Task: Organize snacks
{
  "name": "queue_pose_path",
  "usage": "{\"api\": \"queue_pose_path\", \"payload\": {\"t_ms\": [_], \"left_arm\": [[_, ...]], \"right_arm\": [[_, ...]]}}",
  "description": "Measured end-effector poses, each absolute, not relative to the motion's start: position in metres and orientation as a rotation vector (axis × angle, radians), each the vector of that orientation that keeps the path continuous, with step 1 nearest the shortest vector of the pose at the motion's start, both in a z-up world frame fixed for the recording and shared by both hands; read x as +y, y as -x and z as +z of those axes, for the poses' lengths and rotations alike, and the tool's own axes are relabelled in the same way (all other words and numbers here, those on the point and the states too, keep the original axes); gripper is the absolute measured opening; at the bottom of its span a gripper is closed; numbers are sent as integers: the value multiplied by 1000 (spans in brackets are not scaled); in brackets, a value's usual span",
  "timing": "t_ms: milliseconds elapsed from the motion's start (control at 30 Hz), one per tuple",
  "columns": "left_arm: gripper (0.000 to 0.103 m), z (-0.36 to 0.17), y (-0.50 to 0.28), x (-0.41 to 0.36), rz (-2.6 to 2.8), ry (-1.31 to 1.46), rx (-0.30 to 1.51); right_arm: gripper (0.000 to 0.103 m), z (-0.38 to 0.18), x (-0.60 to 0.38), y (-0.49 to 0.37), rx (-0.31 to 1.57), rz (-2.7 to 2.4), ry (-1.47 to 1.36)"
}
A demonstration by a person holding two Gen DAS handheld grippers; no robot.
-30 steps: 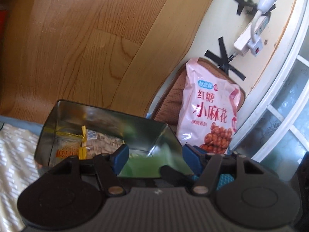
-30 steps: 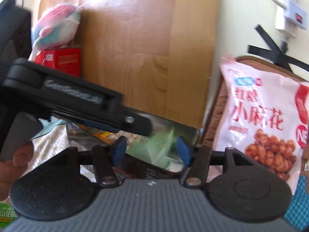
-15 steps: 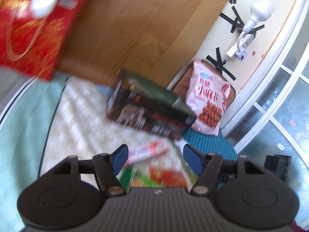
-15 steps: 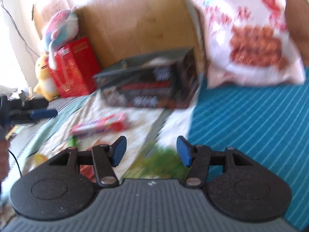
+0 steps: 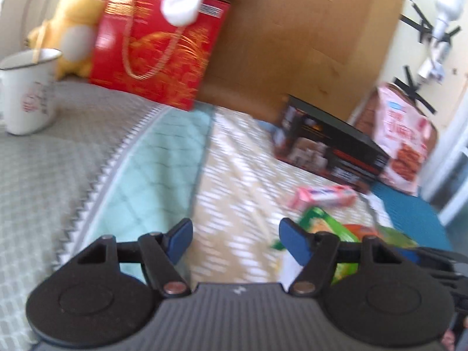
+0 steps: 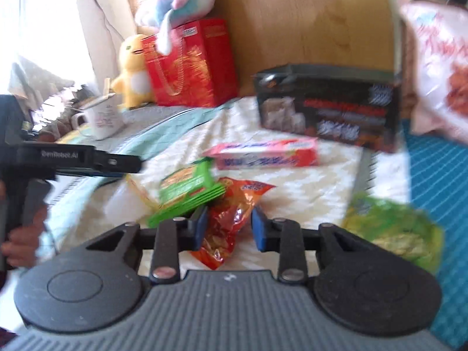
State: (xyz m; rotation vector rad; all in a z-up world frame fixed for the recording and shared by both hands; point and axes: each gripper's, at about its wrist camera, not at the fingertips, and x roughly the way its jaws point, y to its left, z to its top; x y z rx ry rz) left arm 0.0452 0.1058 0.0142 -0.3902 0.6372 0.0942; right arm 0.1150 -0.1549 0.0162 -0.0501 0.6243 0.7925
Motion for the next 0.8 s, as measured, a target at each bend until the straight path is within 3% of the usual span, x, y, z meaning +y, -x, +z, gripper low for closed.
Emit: {"api": "queue_pose_path", "payload": {"t_ms": [100,200,300,467,667,800], "left_arm": [[66,18,-37,115,106,442,605],[66,26,-27,119,38,505,555],[68,40,-33,115,-44,523,527],[69,45,-82,98,-110,503,588],[69,21,-141,90,-87,557,734],[55,8,-151,77,-78,533,805]], "right_arm": [[35,16,-162,-115,545,620,132],[38,19,-179,-125,579,605,68],[46,25,-185,-134,559,604,61],[52,37,-177,-165,544,668,26],[52,25,-146,-216,668,737,34],[52,13,-135,-226,730,772,37]]}}
